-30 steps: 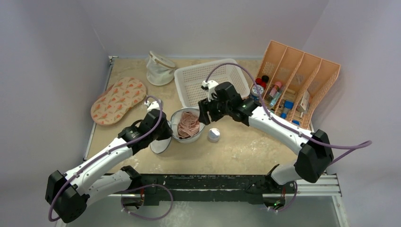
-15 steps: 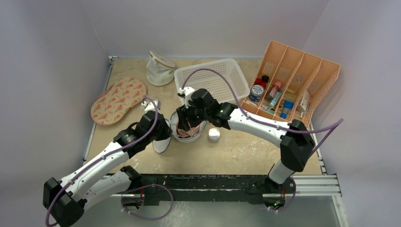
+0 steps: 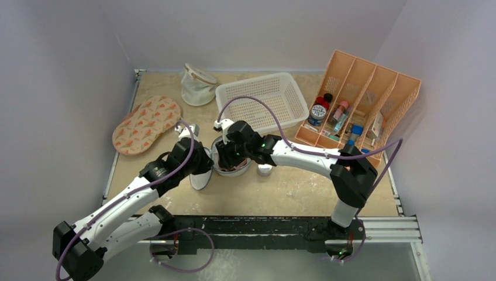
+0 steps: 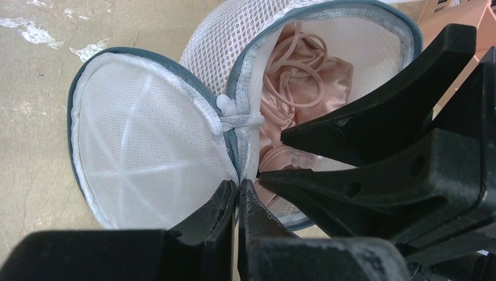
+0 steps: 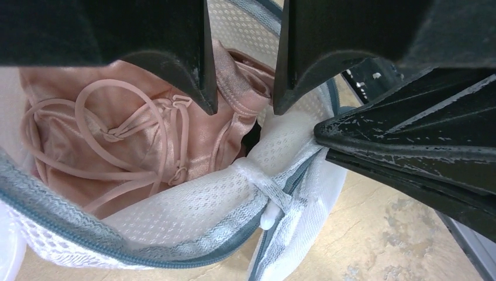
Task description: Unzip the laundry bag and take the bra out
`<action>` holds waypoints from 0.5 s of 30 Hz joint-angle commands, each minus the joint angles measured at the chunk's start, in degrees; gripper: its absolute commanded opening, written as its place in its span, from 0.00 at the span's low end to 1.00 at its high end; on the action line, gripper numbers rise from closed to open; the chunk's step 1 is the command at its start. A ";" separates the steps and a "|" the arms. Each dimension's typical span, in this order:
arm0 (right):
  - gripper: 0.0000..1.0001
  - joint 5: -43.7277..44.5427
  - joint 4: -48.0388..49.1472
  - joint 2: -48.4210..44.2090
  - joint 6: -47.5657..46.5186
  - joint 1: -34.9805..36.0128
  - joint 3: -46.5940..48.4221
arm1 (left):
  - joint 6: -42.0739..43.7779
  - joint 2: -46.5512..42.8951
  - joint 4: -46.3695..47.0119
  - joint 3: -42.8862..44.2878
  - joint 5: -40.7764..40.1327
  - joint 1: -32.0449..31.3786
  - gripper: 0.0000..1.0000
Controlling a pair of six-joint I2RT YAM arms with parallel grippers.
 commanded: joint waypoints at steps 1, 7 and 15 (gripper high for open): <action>0.39 2.08 2.48 -1.37 -0.26 0.18 -0.25 | -0.60 -1.36 1.72 0.03 0.25 0.14 0.00; 0.10 1.46 3.11 -3.89 -0.43 0.32 -0.98 | -1.18 -1.34 1.55 -0.12 0.08 0.20 0.00; 0.00 -1.53 4.00 -10.97 -0.56 0.28 -1.56 | -1.47 -1.18 0.89 -0.41 0.21 0.16 0.00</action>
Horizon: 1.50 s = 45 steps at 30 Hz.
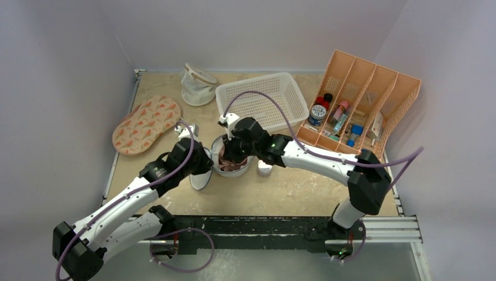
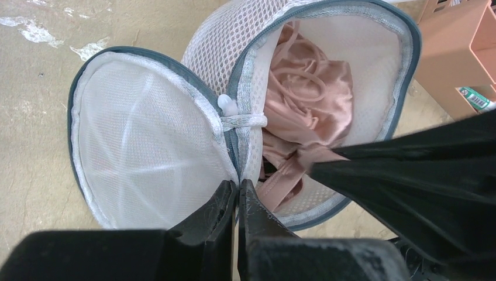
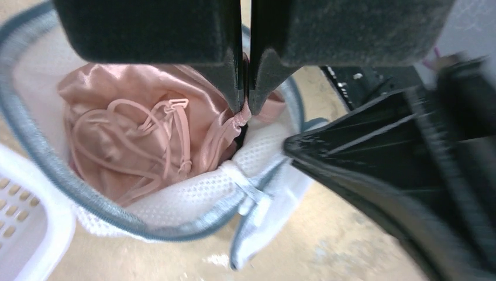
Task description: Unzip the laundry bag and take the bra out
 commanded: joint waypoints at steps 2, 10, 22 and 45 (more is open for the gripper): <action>0.00 -5.06 4.11 -6.91 0.76 0.21 0.01 | -1.19 -0.73 0.81 -0.27 0.43 0.14 0.00; 0.00 -4.22 5.14 -8.46 1.06 0.18 1.34 | -2.06 -1.56 0.47 -0.70 0.50 0.15 0.00; 0.00 -2.65 5.37 -15.26 1.78 0.18 2.94 | -2.41 -1.60 -0.24 -0.63 -0.09 0.16 0.00; 0.00 3.95 6.71 -23.68 -0.84 0.23 15.22 | -2.64 -2.01 -0.33 -0.53 -0.65 0.17 0.00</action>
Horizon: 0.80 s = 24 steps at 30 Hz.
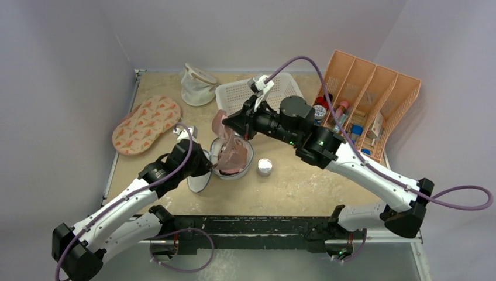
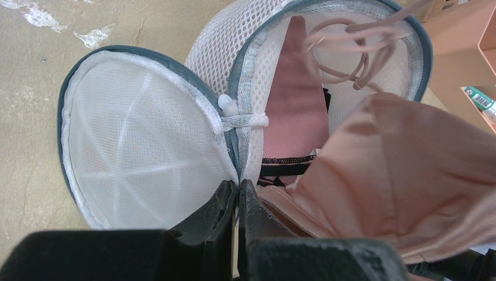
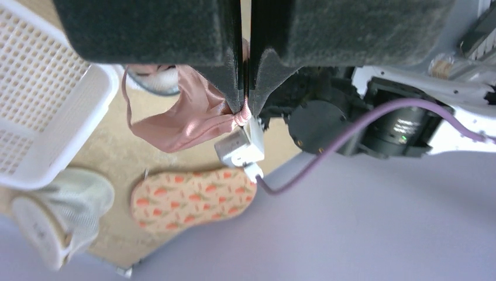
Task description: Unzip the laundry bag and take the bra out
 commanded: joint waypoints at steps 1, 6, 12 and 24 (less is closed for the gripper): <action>0.00 3.81 3.68 -4.12 -2.24 0.18 6.63 | -1.03 -1.05 1.06 0.25 -0.72 0.20 0.00; 0.00 5.39 4.60 -5.50 -4.67 0.24 10.09 | -1.06 -1.87 0.79 -0.34 -0.49 0.10 0.00; 0.00 7.14 6.48 -6.53 -6.70 0.23 12.95 | -0.99 -2.55 1.42 -0.51 -0.52 0.09 0.00; 0.00 16.35 5.28 -2.16 -15.61 0.22 25.91 | -2.69 -2.95 1.60 -1.75 -2.32 0.07 0.00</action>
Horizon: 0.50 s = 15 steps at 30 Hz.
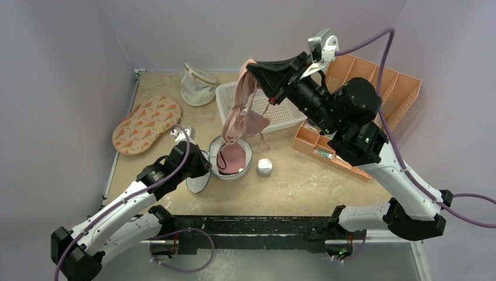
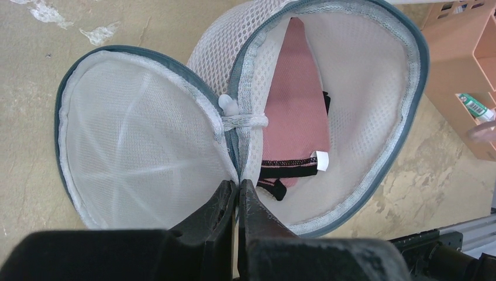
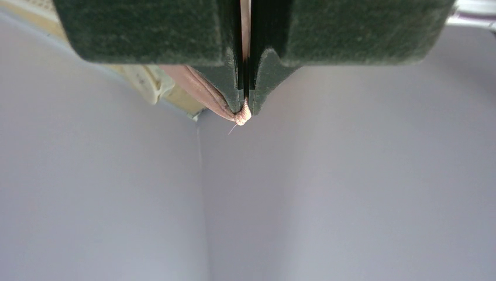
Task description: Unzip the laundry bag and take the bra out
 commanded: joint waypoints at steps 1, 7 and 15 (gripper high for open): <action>0.00 6.72 3.12 1.64 -6.47 0.20 6.94 | -1.28 -0.84 1.76 -0.75 -1.76 0.05 0.00; 0.00 16.84 8.02 4.65 -14.43 0.10 8.25 | -0.98 -0.61 2.14 -0.98 -0.98 0.07 0.00; 0.00 18.13 9.09 12.94 -15.78 -8.31 11.16 | -0.61 -2.05 2.73 -1.22 0.30 0.08 0.00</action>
